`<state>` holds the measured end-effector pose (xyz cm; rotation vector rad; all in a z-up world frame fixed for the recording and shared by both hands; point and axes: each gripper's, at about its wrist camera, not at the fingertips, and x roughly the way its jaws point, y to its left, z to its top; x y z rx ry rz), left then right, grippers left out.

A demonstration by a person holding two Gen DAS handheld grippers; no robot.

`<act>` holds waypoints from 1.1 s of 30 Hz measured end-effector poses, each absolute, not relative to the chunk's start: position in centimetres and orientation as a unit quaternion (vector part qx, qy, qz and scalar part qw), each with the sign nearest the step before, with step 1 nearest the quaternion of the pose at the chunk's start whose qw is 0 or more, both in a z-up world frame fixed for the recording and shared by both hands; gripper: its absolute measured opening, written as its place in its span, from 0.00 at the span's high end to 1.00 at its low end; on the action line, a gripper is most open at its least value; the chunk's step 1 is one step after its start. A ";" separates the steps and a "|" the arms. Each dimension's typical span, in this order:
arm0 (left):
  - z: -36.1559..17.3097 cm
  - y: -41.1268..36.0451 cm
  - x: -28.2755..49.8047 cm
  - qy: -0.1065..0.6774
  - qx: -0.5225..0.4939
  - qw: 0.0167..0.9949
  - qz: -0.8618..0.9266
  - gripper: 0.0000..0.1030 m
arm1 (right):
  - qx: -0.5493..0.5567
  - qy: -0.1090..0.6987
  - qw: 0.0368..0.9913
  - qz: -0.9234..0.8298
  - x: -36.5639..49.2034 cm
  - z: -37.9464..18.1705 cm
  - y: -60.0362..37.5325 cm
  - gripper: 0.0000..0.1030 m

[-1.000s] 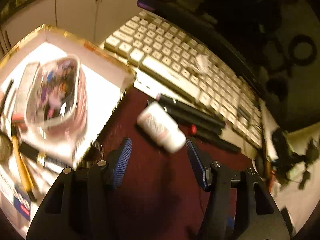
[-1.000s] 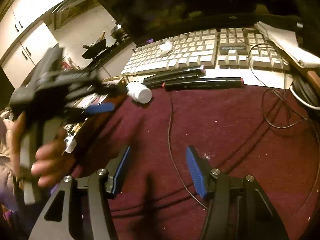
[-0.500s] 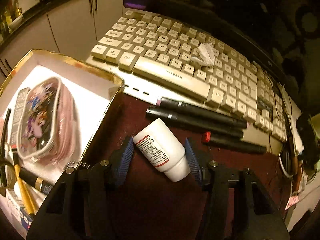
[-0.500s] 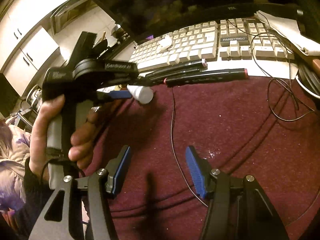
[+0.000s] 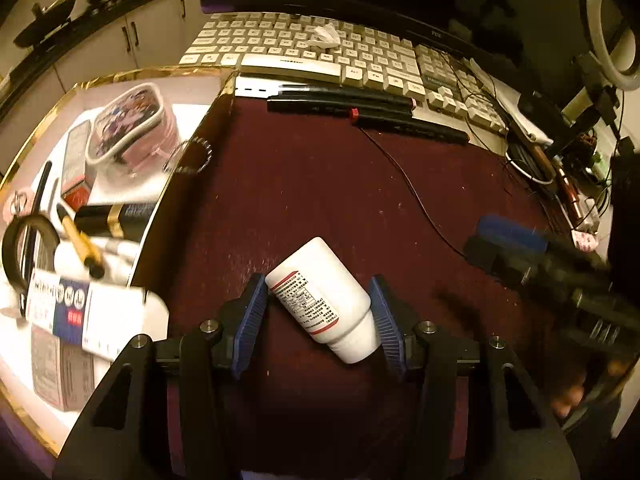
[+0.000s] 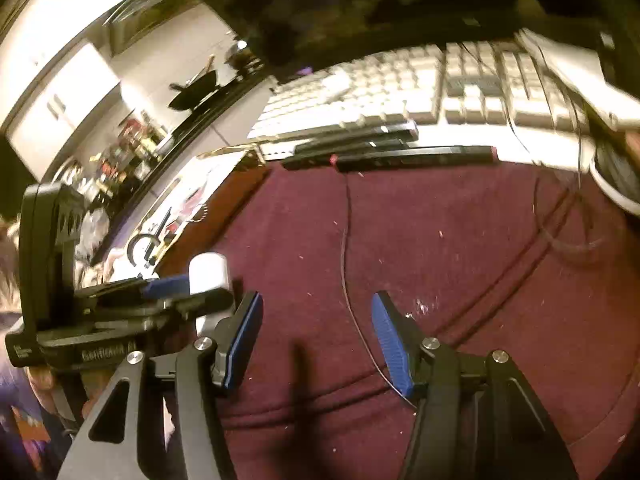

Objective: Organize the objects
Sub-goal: 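Move the left tool to the white red-labelled pill bottle while the right moves to the black markers, then grasp the red-labelled pill bottle with the left tool while the right grasps a red-capped black marker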

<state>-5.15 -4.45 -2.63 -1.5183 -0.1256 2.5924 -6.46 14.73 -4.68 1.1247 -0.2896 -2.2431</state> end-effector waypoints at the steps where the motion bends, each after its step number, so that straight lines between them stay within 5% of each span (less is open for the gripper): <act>1: -2.6 -4.5 -5.0 -0.052 -0.499 0.066 0.863 0.48 | 0.418 -0.089 0.298 -0.854 -6.6 -3.9 14.6 0.45; 21: -2.8 -4.6 -3.0 -0.088 -0.497 0.076 0.860 0.48 | 0.414 0.152 0.250 -0.862 -18.6 -4.0 11.0 0.44; 33: -3.2 -4.2 -3.4 -0.082 -0.502 0.077 0.857 0.48 | 0.468 0.136 0.366 -0.793 -15.9 -4.5 10.5 0.46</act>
